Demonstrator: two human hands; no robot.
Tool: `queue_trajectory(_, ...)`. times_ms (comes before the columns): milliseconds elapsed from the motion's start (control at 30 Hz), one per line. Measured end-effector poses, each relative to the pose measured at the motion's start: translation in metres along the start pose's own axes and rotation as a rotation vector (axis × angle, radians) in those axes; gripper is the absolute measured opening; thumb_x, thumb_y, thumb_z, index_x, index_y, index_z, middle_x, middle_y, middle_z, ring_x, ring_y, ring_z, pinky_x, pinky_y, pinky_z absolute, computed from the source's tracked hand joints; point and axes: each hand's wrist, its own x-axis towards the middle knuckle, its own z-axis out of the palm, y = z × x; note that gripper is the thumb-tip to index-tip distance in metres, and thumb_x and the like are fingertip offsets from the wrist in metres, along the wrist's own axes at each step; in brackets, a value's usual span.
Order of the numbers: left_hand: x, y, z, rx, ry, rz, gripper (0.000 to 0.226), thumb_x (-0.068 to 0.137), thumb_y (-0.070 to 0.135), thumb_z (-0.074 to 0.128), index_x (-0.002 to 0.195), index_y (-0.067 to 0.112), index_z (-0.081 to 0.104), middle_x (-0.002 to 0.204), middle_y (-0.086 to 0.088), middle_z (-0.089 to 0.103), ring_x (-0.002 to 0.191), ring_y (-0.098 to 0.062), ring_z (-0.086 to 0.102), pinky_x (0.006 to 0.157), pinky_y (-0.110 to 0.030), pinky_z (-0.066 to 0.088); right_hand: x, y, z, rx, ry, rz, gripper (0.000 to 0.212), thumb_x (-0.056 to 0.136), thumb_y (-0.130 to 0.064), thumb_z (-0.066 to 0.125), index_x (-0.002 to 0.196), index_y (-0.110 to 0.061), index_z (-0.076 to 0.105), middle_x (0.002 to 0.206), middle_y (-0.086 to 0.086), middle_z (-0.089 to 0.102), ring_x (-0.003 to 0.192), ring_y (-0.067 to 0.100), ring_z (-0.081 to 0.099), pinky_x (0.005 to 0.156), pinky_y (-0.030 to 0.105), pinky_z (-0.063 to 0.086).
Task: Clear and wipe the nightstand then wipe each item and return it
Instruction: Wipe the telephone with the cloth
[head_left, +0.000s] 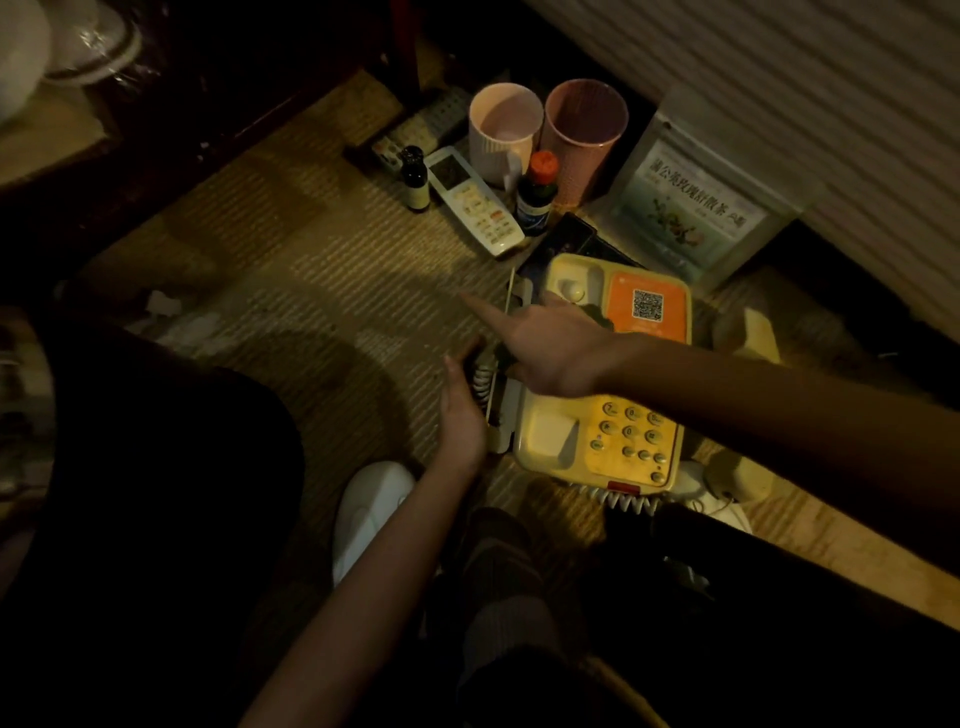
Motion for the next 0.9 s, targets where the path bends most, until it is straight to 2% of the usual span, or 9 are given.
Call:
queue_trajectory(133, 0.004, -0.006, -0.004, 0.050, 0.035, -0.047, 0.083, 0.084, 0.069, 0.022, 0.138, 0.011, 0.047, 0.139, -0.011, 0.051, 0.128, -0.022, 0.047, 0.112, -0.043, 0.032, 0.017, 0.019, -0.009, -0.053, 0.126, -0.044, 0.080, 0.090, -0.020, 0.054, 0.151, -0.017, 0.003, 0.107, 0.012, 0.063, 0.088, 0.024, 0.057, 0.080, 0.034, 0.044)
queue_trajectory(267, 0.002, -0.010, -0.007, 0.087, -0.016, -0.052, 0.084, 0.084, 0.074, 0.028, 0.135, 0.012, 0.050, 0.134, -0.011, 0.055, 0.125, -0.023, 0.051, 0.111, -0.045, 0.033, 0.044, 0.055, -0.026, -0.185, 0.125, 0.214, 0.080, 0.091, -0.010, 0.051, 0.151, -0.016, -0.001, 0.116, 0.021, 0.059, 0.101, 0.038, 0.056, 0.079, 0.038, 0.044)
queue_trajectory(400, -0.006, -0.003, -0.002, 0.111, 0.038, -0.049, 0.052, 0.101, 0.045, 0.022, 0.132, 0.013, 0.049, 0.132, -0.003, 0.053, 0.125, -0.020, 0.048, 0.112, -0.036, 0.031, 0.038, 0.049, -0.028, -0.152, 0.079, 0.181, 0.075, 0.090, -0.012, 0.052, 0.151, -0.015, 0.007, 0.115, 0.021, 0.058, 0.100, 0.037, 0.056, 0.086, 0.040, 0.043)
queue_trajectory(467, -0.007, -0.002, -0.002, 0.144, 0.029, 0.002, 0.048, 0.104, 0.034, 0.021, 0.133, 0.007, 0.047, 0.131, 0.003, 0.048, 0.122, -0.015, 0.046, 0.110, -0.022, 0.029, 0.019, 0.024, -0.017, -0.121, 0.108, 0.173, 0.075, 0.091, -0.011, 0.051, 0.150, -0.015, 0.005, 0.115, 0.018, 0.058, 0.100, 0.035, 0.056, 0.088, 0.039, 0.041)
queue_trajectory(533, -0.007, -0.002, -0.004, 0.225, -0.004, 0.055, 0.046, 0.106, 0.026, 0.020, 0.138, 0.001, 0.042, 0.132, 0.006, 0.040, 0.118, -0.009, 0.043, 0.097, -0.002, 0.030, -0.004, -0.002, -0.010, -0.048, 0.104, 0.218, 0.080, 0.092, -0.014, 0.053, 0.151, -0.017, -0.001, 0.121, 0.017, 0.054, 0.104, 0.032, 0.055, 0.083, 0.036, 0.042)
queue_trajectory(633, -0.003, -0.003, -0.008, 0.207, -0.068, 0.033, 0.042, 0.105, 0.028, 0.027, 0.111, 0.009, 0.063, 0.109, -0.008, 0.067, 0.098, -0.016, 0.064, 0.074, -0.014, 0.049, -0.031, -0.030, -0.001, -0.035, 0.113, 0.200, 0.082, 0.093, -0.013, 0.050, 0.150, -0.015, -0.008, 0.119, 0.013, 0.055, 0.105, 0.026, 0.054, 0.069, 0.029, 0.034)
queue_trajectory(700, 0.000, -0.005, -0.009, 0.250, -0.085, 0.012, 0.031, 0.103, 0.023, 0.036, 0.098, 0.019, 0.066, 0.090, -0.005, 0.070, 0.083, -0.010, 0.068, 0.069, -0.014, 0.050, -0.038, -0.042, 0.004, -0.064, 0.113, 0.136, 0.080, 0.093, -0.010, 0.046, 0.149, -0.011, -0.010, 0.113, 0.010, 0.059, 0.109, 0.024, 0.051, 0.068, 0.029, 0.031)
queue_trajectory(800, 0.000, -0.003, -0.011, 0.091, -0.120, -0.079, 0.030, 0.102, 0.017, 0.036, 0.100, 0.012, 0.065, 0.082, -0.003, 0.072, 0.080, -0.009, 0.069, 0.067, -0.020, 0.051, -0.034, -0.037, 0.010, -0.052, 0.156, 0.117, 0.081, 0.092, -0.018, 0.049, 0.150, -0.012, -0.006, 0.111, 0.007, 0.062, 0.109, 0.022, 0.050, 0.075, 0.026, 0.029)
queue_trajectory(900, -0.004, 0.002, -0.013, 0.211, -0.131, 0.032, 0.029, 0.102, 0.016, 0.036, 0.103, 0.013, 0.065, 0.086, 0.000, 0.069, 0.079, -0.005, 0.068, 0.064, -0.016, 0.049, -0.030, -0.031, 0.012, 0.006, 0.153, 0.122, 0.086, 0.089, -0.024, 0.051, 0.150, -0.013, -0.010, 0.106, 0.007, 0.063, 0.104, 0.022, 0.052, 0.089, 0.032, 0.029)
